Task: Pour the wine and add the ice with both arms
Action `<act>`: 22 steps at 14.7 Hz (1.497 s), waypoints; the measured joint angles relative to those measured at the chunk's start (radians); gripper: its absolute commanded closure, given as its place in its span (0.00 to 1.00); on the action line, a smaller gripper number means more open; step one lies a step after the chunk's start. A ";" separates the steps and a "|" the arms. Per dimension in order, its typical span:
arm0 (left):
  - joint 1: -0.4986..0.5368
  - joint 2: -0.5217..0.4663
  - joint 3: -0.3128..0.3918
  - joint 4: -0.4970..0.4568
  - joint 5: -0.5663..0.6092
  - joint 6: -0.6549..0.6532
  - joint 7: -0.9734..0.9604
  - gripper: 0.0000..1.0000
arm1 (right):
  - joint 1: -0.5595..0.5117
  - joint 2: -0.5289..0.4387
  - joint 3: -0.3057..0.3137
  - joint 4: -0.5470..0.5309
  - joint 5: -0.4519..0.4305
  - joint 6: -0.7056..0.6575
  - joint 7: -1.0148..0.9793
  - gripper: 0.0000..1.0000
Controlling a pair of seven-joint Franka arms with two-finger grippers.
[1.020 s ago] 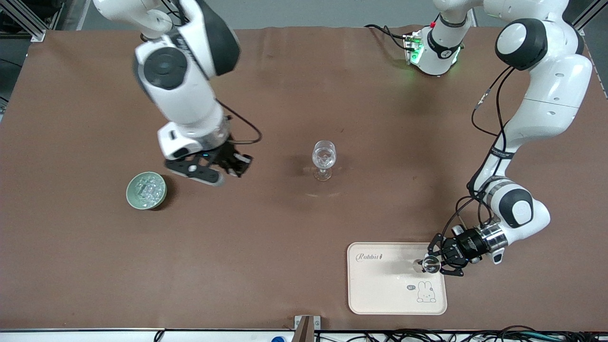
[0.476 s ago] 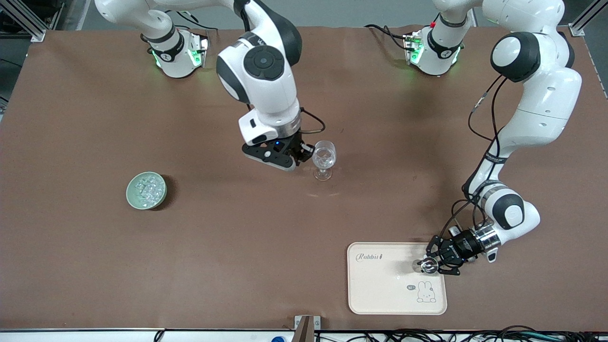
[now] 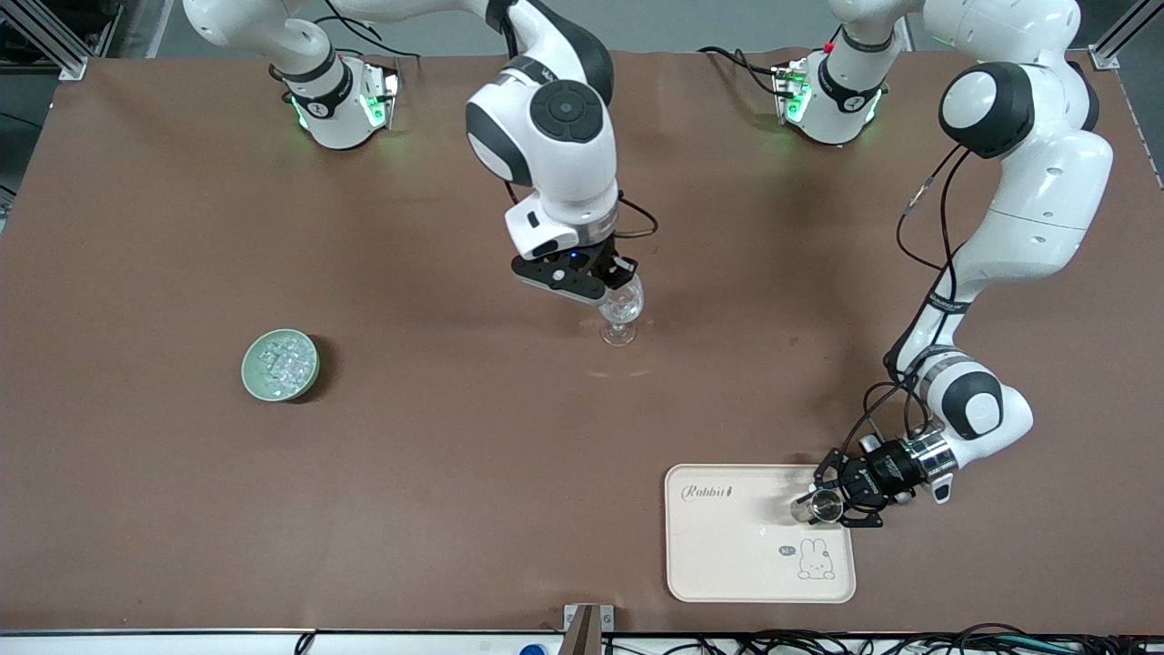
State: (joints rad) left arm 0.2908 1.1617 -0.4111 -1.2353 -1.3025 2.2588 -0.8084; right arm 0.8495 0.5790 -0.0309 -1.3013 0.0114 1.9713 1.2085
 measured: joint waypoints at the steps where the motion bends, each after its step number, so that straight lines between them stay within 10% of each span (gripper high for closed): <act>1: 0.001 0.000 0.000 0.000 0.000 0.001 0.000 0.00 | 0.007 0.013 0.000 0.009 0.000 0.001 0.004 0.95; 7: 0.016 -0.038 0.043 0.002 0.073 -0.001 0.006 0.00 | 0.013 0.045 -0.001 0.042 0.000 0.051 0.034 0.93; 22: 0.071 -0.473 0.027 -0.148 0.967 -0.330 -0.096 0.00 | 0.052 0.062 -0.001 0.047 -0.010 0.061 0.042 0.90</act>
State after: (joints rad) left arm 0.3620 0.6888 -0.3840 -1.3836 -0.3351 1.9286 -0.9043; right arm 0.9019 0.6410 -0.0320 -1.2542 0.0014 2.0320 1.2506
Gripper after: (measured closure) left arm 0.000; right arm 0.727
